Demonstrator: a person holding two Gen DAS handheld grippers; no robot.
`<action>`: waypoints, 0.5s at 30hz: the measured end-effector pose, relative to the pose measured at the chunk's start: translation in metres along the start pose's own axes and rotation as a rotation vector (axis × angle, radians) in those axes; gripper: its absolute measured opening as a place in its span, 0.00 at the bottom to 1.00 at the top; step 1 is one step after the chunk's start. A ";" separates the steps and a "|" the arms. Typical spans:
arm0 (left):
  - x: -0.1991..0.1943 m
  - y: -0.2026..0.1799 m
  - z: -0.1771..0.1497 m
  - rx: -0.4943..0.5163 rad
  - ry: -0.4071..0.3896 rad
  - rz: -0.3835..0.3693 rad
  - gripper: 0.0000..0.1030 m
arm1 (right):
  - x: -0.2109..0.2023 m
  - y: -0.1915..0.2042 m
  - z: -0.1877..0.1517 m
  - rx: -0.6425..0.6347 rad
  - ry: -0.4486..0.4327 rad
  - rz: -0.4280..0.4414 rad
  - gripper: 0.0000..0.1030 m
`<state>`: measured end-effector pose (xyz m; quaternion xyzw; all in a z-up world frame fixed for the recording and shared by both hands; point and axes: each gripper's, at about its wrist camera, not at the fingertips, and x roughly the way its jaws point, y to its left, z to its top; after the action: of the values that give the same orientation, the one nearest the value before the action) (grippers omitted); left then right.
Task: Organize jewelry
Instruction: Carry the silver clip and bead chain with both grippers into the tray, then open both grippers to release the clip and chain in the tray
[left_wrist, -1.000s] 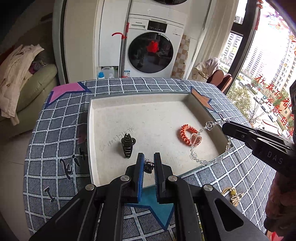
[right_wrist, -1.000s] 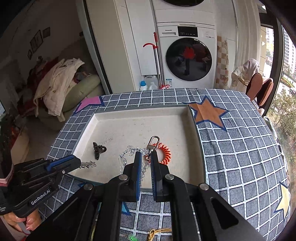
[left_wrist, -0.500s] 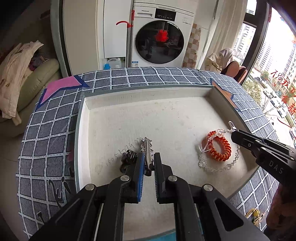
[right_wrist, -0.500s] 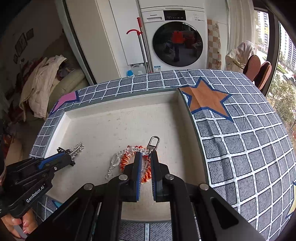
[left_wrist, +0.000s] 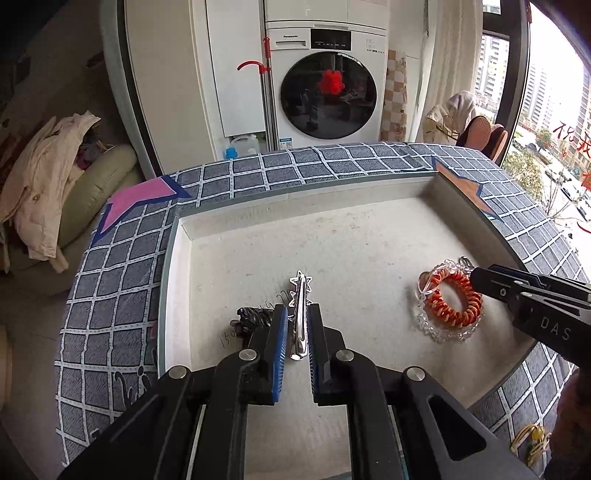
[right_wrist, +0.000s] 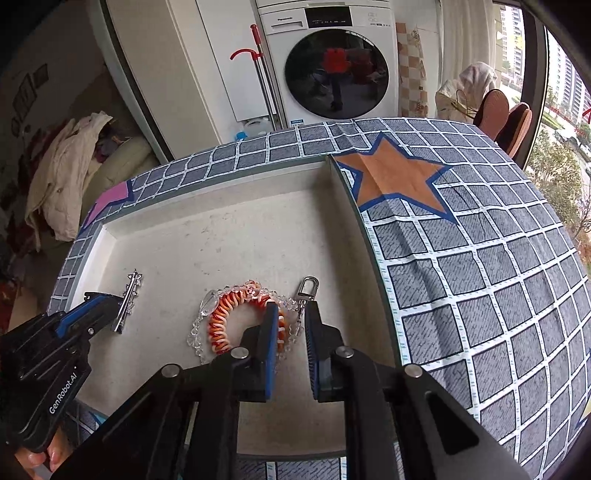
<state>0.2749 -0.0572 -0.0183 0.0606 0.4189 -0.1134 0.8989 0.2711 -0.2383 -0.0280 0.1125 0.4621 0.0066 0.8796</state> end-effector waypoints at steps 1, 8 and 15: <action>-0.003 0.000 0.001 -0.003 -0.010 0.002 0.30 | -0.002 0.000 0.000 0.004 -0.002 0.007 0.53; -0.019 0.003 -0.003 -0.015 -0.035 0.004 0.30 | -0.025 0.007 -0.003 -0.006 -0.049 0.030 0.56; -0.035 0.010 -0.020 -0.037 -0.018 0.006 0.30 | -0.047 0.015 -0.014 -0.001 -0.063 0.053 0.56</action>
<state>0.2412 -0.0383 -0.0040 0.0443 0.4127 -0.1037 0.9039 0.2341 -0.2270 0.0055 0.1243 0.4312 0.0268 0.8933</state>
